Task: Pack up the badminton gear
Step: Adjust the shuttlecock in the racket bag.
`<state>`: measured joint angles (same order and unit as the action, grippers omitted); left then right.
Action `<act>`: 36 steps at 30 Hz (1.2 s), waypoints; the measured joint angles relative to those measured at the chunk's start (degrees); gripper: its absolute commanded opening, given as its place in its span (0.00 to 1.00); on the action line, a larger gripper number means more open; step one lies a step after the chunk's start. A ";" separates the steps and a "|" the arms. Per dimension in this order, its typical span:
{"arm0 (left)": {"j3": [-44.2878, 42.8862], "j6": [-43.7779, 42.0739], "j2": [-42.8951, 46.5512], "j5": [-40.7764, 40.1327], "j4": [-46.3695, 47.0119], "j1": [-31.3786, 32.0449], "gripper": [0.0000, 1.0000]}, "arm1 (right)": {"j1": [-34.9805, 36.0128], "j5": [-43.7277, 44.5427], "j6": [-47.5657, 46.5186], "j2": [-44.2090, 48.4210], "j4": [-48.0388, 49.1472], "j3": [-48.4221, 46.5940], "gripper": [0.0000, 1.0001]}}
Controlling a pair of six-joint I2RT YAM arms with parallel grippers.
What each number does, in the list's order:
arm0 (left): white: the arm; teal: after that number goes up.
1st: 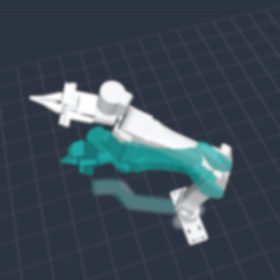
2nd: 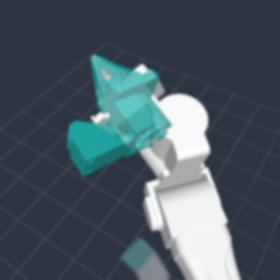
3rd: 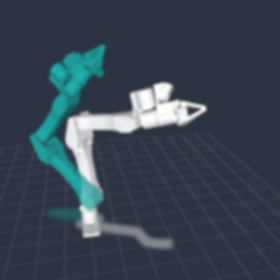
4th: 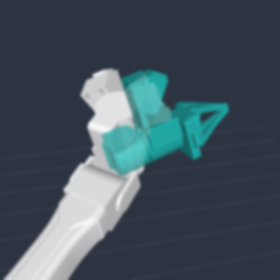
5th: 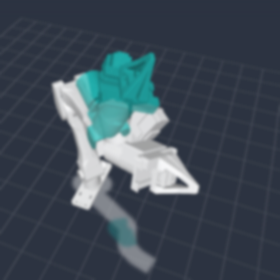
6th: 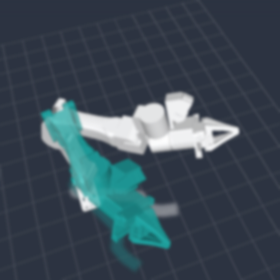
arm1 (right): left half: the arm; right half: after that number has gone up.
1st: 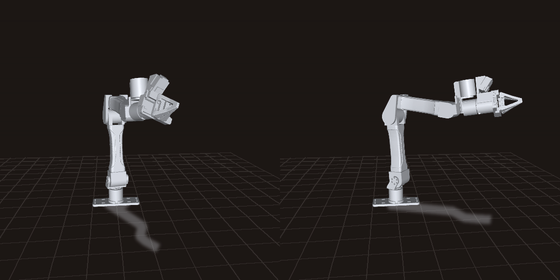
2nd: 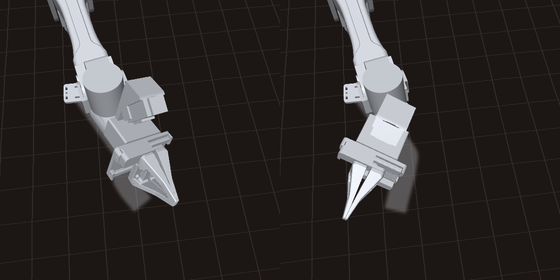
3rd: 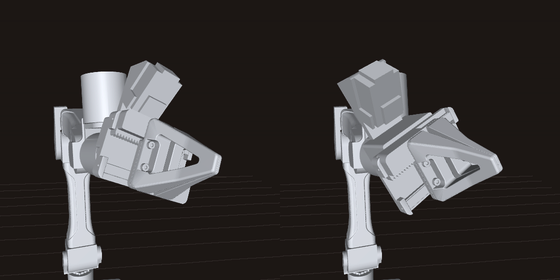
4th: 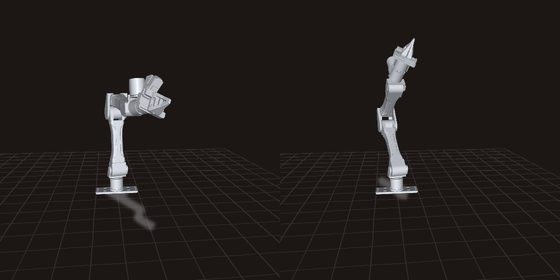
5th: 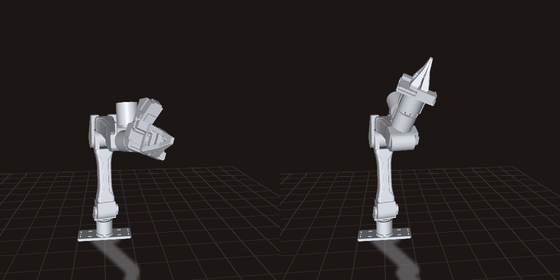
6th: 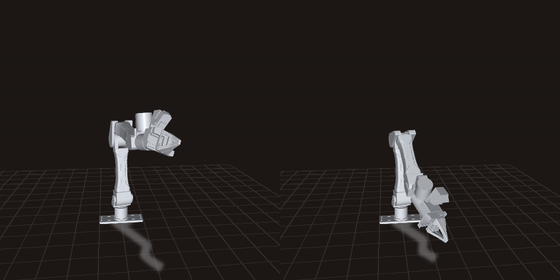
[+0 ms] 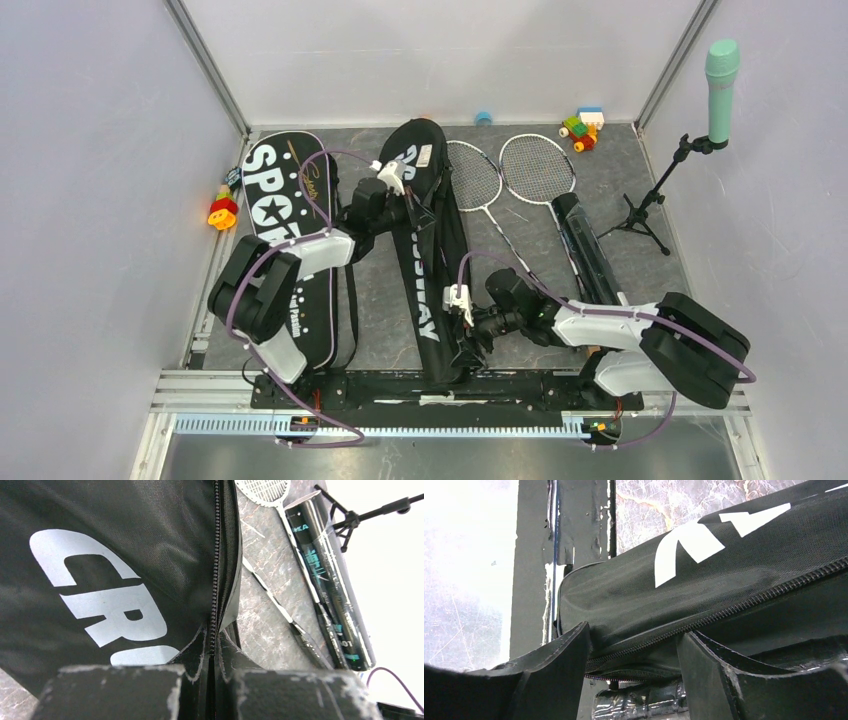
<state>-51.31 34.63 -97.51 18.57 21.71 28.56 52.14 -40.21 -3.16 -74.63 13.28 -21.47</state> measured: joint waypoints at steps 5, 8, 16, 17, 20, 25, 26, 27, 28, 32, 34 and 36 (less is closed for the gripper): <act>2.73 2.10 4.15 -0.09 1.11 -0.92 0.02 | 0.74 1.55 0.81 -0.20 0.79 0.00 0.25; 3.93 2.05 7.21 -1.57 0.15 -0.83 0.29 | 1.14 2.86 3.19 -0.04 -0.07 0.00 0.00; 3.85 -0.20 10.78 -8.57 -9.77 0.59 1.00 | 4.42 15.04 5.97 4.79 -8.11 -3.21 0.00; 3.85 -0.42 11.06 -10.34 -11.67 1.22 1.00 | 5.05 16.24 5.95 4.85 -8.79 -4.17 0.00; 3.74 -1.09 12.33 -16.57 -18.58 5.73 1.00 | 7.50 21.22 5.81 4.94 -11.69 -7.58 0.00; 1.40 -2.12 13.55 -23.61 -28.28 14.25 1.00 | 10.05 27.52 5.44 4.92 -15.78 -11.34 0.00; 0.74 -2.27 13.55 -24.39 -29.75 15.54 1.00 | 10.36 28.15 5.33 4.90 -16.04 -11.65 0.00; 0.33 -2.49 13.55 -24.70 -30.80 16.17 1.00 | 10.73 28.83 5.25 4.87 -16.41 -12.00 0.00; -0.15 -2.71 13.46 -25.20 -32.11 16.65 1.00 | 10.91 29.70 5.20 4.83 -16.72 -12.22 0.00; -1.92 -2.97 11.89 -27.30 -35.98 17.77 0.98 | 11.37 31.30 5.03 4.79 -17.27 -12.24 0.00; -2.97 -3.19 10.08 -28.35 -37.73 18.58 0.94 | 11.52 31.52 4.98 4.81 -17.20 -12.24 0.00; -4.00 -3.67 8.09 -29.18 -39.12 19.52 0.90 | 11.52 31.47 4.96 4.81 -17.18 -12.24 0.00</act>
<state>-55.31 30.96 -89.43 -10.61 -17.41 48.07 63.66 -8.73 1.80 -69.82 -3.90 -33.71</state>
